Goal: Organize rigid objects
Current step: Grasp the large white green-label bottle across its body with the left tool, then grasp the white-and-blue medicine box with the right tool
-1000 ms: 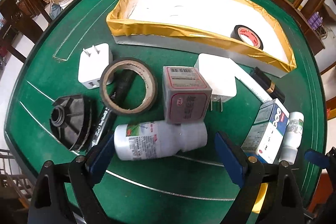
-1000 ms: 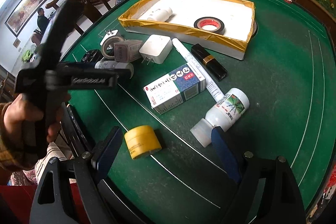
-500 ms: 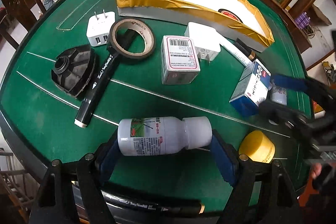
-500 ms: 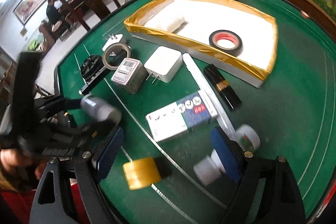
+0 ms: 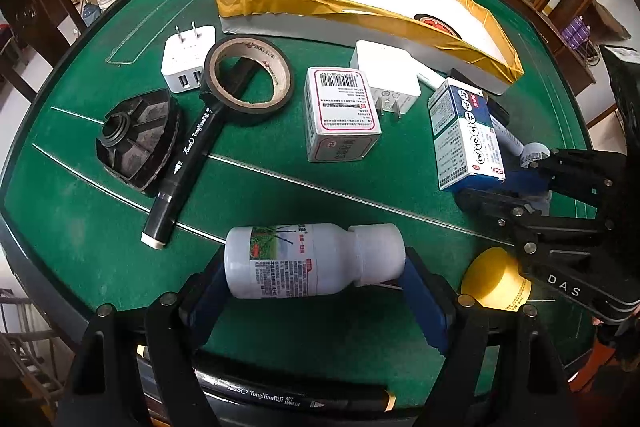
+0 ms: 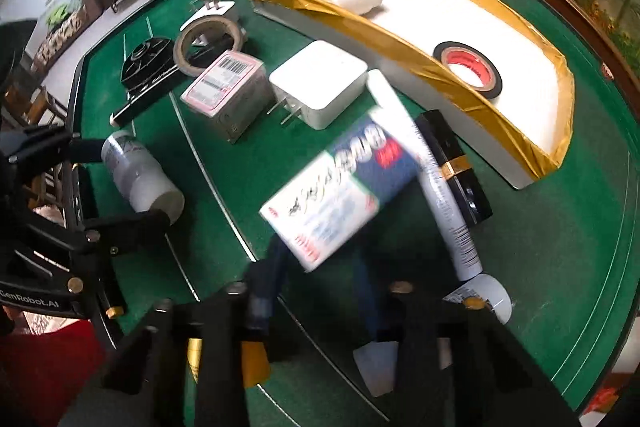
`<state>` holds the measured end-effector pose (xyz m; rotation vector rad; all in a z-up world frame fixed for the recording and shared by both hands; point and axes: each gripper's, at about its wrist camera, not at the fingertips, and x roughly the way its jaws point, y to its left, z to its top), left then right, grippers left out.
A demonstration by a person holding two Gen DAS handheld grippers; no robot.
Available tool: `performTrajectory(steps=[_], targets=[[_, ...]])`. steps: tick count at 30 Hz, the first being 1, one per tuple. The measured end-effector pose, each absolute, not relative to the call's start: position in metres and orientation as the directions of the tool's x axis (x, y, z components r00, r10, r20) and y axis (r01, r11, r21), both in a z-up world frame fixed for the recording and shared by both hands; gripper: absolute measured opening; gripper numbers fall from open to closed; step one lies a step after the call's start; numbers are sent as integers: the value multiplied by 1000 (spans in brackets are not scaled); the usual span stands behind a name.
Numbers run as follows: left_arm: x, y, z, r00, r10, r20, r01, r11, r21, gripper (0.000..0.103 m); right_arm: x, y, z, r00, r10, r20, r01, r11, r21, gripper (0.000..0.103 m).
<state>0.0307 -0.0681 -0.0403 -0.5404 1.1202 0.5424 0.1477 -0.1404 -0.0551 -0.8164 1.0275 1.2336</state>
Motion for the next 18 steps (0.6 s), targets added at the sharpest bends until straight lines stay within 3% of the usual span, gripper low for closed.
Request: performTrajectory(steps=[8,13,18], targets=[[20,-68,-40,356,132,-925,-668,729,-152,85,150,-136,-53,-34,347,-937,-980,175,100,24],[12,-64,-40,364,131,-922,-681,713,-168,85,163,-132,-42,-132,399,-907,-938,247,245,57],[6,-64,-40,366,144,-920,-695,699,-167,85,198,-136,-35,-247,448,-859,-802,403,441,57]])
